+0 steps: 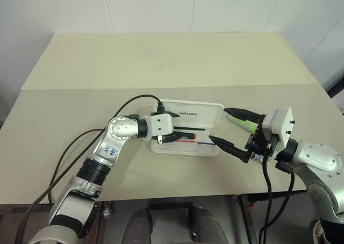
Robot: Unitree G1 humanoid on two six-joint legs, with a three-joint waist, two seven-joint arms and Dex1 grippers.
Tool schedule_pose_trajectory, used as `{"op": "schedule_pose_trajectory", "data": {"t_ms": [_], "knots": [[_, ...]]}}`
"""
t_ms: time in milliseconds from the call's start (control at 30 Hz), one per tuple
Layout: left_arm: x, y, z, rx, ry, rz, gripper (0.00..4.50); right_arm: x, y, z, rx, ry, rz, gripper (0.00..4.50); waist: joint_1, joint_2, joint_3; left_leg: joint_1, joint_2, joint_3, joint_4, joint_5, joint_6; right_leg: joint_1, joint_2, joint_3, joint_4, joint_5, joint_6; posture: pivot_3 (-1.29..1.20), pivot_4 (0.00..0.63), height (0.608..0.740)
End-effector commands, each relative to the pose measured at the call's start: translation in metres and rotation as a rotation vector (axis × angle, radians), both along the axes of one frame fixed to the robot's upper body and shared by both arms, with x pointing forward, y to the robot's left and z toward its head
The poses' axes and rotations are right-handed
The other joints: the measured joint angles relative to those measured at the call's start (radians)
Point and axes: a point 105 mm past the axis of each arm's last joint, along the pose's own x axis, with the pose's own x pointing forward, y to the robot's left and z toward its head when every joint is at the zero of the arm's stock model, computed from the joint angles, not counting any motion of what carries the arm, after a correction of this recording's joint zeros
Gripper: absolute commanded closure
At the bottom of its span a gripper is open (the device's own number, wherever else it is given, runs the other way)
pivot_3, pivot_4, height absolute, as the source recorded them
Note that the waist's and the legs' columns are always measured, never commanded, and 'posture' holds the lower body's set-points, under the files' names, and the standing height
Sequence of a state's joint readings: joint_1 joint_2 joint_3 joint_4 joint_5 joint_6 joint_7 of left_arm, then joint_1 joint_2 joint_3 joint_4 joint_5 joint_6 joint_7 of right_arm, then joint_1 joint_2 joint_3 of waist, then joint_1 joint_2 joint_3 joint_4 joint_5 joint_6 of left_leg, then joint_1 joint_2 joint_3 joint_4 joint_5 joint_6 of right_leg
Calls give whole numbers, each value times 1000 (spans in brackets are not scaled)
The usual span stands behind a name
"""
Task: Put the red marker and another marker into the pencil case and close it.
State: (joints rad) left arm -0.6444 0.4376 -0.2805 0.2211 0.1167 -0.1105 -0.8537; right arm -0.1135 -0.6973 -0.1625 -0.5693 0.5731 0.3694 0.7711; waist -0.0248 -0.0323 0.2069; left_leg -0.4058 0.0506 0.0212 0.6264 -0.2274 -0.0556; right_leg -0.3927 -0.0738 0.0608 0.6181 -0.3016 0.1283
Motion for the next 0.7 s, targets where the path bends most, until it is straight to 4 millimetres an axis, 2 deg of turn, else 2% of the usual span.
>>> {"op": "schedule_pose_trajectory", "data": {"t_ms": [33, 300, 500, 600, 700], "knots": [[-8, -4, 3, -39, 30, -46, 615, -4, 4, 10, 9, -49, 21, 0, 0, 0, 0, 0, 0, 0, 0, 0, 0, 0, 0, 0, 0, 0, 0, 0, 150, 740], [-36, 4, 20, -144, 138, -163, 615, 1, 3, 9, -1, -42, 35, 0, -3, 0, 0, 0, 0, 0, -2, 0, 0, -1, 0, 0, 0, 0, 0, 0, 150, 740], [-51, 16, 21, -174, 198, -194, 615, 5, -1, 3, -2, 1, 45, 0, -3, 0, 0, 0, 0, 0, -1, 0, 0, -1, 0, 0, 0, -1, -2, 0, 150, 740], [-58, 22, 26, -200, 214, -192, 615, 14, -14, 2, 43, 47, 6, 0, -3, 0, 0, 0, 0, 0, -1, 0, 0, -1, 0, 0, 0, -2, -3, 0, 150, 740], [-67, 27, 34, -222, 221, -194, 615, 18, -33, -6, -5, 98, -27, 0, -3, 0, 0, 0, 0, 0, -1, 0, 0, -1, 0, 0, 0, -2, -4, 0, 150, 740]]}}
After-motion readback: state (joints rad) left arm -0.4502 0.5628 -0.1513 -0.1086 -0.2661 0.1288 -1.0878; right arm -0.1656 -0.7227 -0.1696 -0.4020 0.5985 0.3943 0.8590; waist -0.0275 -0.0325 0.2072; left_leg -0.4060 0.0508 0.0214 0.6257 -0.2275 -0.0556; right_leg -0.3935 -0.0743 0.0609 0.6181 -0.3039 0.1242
